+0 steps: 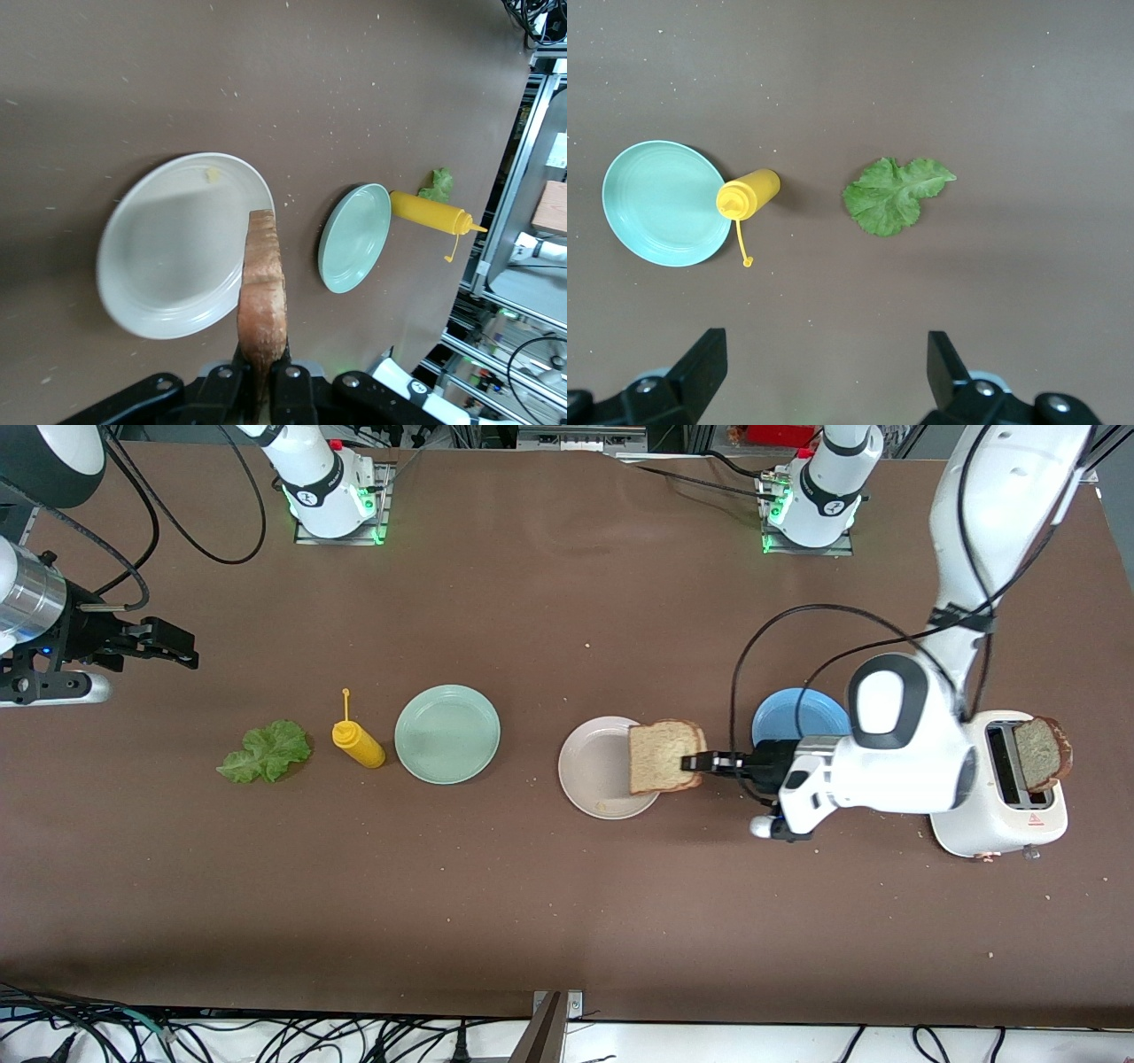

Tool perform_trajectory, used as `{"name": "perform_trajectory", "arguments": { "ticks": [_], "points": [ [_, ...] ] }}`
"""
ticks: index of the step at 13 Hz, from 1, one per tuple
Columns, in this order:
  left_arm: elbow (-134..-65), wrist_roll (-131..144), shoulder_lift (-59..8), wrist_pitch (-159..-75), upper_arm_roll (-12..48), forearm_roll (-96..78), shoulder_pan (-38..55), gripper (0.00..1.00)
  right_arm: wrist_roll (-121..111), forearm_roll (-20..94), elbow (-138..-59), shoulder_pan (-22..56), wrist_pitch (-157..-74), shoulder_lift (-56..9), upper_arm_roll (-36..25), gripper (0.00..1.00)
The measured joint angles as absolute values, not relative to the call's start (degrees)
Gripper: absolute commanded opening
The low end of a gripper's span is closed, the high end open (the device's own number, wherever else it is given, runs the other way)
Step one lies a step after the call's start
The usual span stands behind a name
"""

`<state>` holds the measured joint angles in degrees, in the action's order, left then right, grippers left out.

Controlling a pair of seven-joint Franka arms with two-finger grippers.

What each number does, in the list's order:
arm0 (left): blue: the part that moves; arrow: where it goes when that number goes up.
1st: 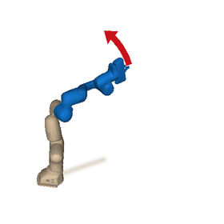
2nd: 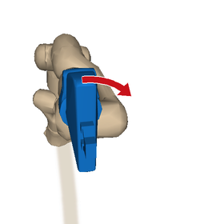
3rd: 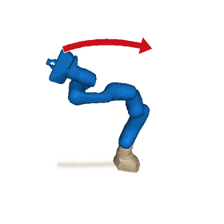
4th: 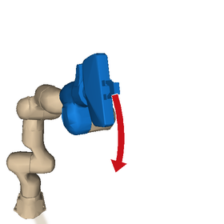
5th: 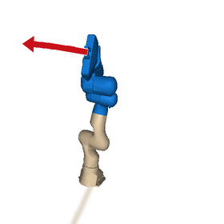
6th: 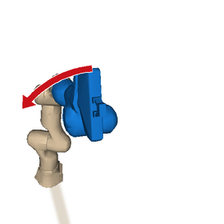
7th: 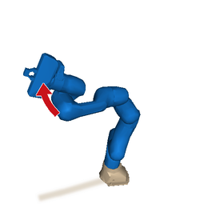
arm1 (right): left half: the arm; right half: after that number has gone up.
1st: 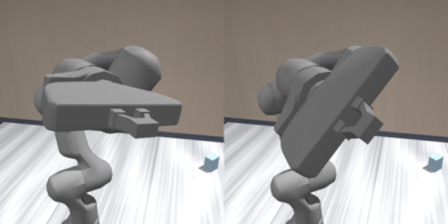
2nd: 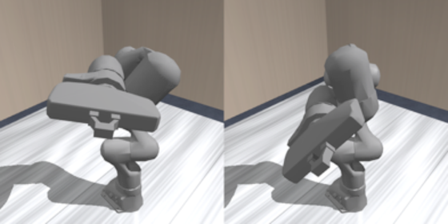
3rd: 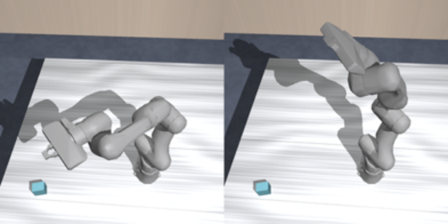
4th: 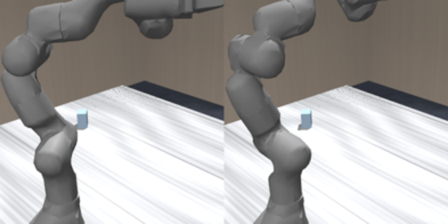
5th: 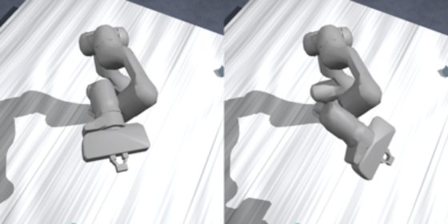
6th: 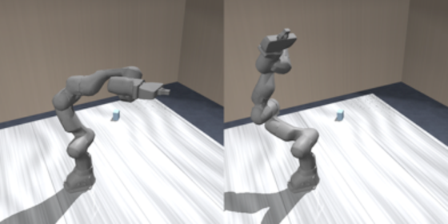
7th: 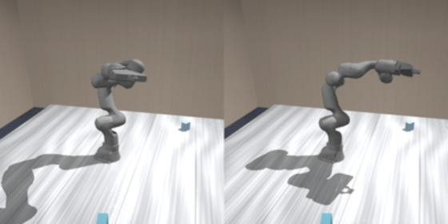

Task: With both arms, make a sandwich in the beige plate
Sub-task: 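Carry the bread slice to the beige plate and lower it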

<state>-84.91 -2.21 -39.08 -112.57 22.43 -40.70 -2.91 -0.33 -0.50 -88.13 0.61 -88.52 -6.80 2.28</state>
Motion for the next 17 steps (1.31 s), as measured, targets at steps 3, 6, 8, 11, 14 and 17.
{"name": "perform_trajectory", "arguments": {
  "ticks": [3, 6, 8, 11, 14, 17],
  "points": [
    [-84.1, -2.2, -43.2, -115.1, 22.5, -42.2, 0.5, 0.00, -0.3, -0.5, -88.1, 0.6, -88.5, -6.8, 2.3, 1.00],
    [-84.0, -5.9, -45.7, -116.2, 22.5, -42.4, 2.1, 0.00, -0.3, -0.5, -88.1, 0.6, -88.5, -6.8, 2.3, 1.00],
    [-83.9, -9.3, -47.3, -116.5, 22.4, -43.7, 2.2, 0.00, -0.3, -0.5, -88.1, 0.6, -88.5, -6.8, 2.3, 1.00],
    [-83.6, -11.3, -48.3, -118.7, 22.4, -43.8, 2.1, 0.00, -0.3, -0.5, -88.1, 0.6, -88.5, -6.8, 2.3, 1.00],
    [-83.5, -13.5, -49.0, -119.7, 22.4, -43.8, 2.1, 0.34, -0.3, -0.5, -88.1, 0.6, -88.5, -6.9, 2.3, 1.00],
    [-83.5, -14.1, -49.8, -120.5, 22.4, -43.8, 2.1, 1.00, -0.3, -0.5, -88.1, 0.6, -88.5, -7.0, 2.3, 1.00]
  ]
}}
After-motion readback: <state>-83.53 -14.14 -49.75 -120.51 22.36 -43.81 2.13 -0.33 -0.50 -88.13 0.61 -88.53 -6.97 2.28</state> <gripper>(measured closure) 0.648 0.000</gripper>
